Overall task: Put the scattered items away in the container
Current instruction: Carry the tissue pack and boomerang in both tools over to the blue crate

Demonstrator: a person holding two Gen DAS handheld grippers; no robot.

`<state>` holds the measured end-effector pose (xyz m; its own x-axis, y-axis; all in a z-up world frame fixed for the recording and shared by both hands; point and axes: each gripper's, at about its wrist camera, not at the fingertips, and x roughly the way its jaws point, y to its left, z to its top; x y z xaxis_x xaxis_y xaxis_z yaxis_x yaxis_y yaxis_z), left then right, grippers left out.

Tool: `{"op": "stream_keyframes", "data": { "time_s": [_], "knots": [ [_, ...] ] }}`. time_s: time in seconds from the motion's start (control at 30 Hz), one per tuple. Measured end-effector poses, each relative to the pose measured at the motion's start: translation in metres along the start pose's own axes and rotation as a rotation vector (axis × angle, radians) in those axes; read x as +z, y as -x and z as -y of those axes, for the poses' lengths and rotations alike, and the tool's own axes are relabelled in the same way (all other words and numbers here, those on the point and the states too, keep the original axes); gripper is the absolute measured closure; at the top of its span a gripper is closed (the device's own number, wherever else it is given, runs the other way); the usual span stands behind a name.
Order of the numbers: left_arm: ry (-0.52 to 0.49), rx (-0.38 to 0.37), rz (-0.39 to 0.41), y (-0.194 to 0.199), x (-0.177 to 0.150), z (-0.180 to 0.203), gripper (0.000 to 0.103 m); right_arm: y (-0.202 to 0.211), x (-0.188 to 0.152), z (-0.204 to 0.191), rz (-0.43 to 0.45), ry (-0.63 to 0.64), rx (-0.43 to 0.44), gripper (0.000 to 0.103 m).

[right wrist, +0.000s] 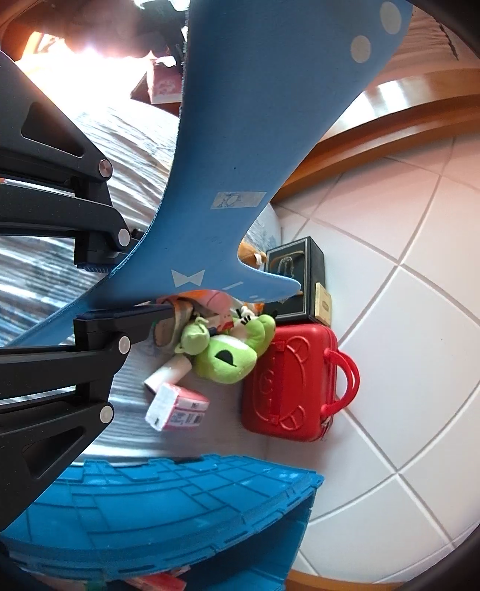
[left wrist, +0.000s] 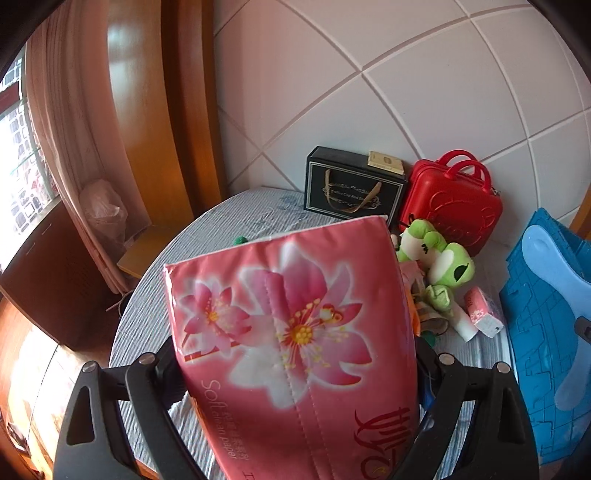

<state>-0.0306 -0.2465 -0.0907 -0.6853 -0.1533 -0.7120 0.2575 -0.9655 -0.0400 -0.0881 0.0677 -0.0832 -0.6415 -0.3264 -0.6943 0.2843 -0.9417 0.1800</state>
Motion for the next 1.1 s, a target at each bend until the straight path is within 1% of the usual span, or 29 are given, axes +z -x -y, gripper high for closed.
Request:
{"op": "stream_keyframes", "data": {
  "time_s": [0.27, 0.6, 0.8, 1.0, 1.1],
  "knots": [
    [-0.085, -0.07, 0.041, 0.037, 0.013, 0.071, 0.011, 0.051, -0.006, 0.036, 0.041, -0.043, -0.007, 0.089],
    [-0.201, -0.157, 0.088, 0.079, 0.017, 0.164, 0.011, 0.121, -0.001, 0.089, 0.134, -0.079, -0.019, 0.089],
    [-0.27, -0.212, 0.105, 0.099, 0.019, 0.229, 0.011, 0.159, 0.0, 0.129, 0.189, -0.113, -0.039, 0.089],
    [-0.335, -0.283, 0.127, 0.116, 0.02, 0.297, 0.011, 0.186, -0.01, 0.173, 0.211, -0.159, -0.067, 0.089],
    [-0.357, -0.326, 0.119, 0.119, 0.02, 0.33, 0.011, 0.199, -0.016, 0.196, 0.219, -0.177, -0.09, 0.089]
  ]
}}
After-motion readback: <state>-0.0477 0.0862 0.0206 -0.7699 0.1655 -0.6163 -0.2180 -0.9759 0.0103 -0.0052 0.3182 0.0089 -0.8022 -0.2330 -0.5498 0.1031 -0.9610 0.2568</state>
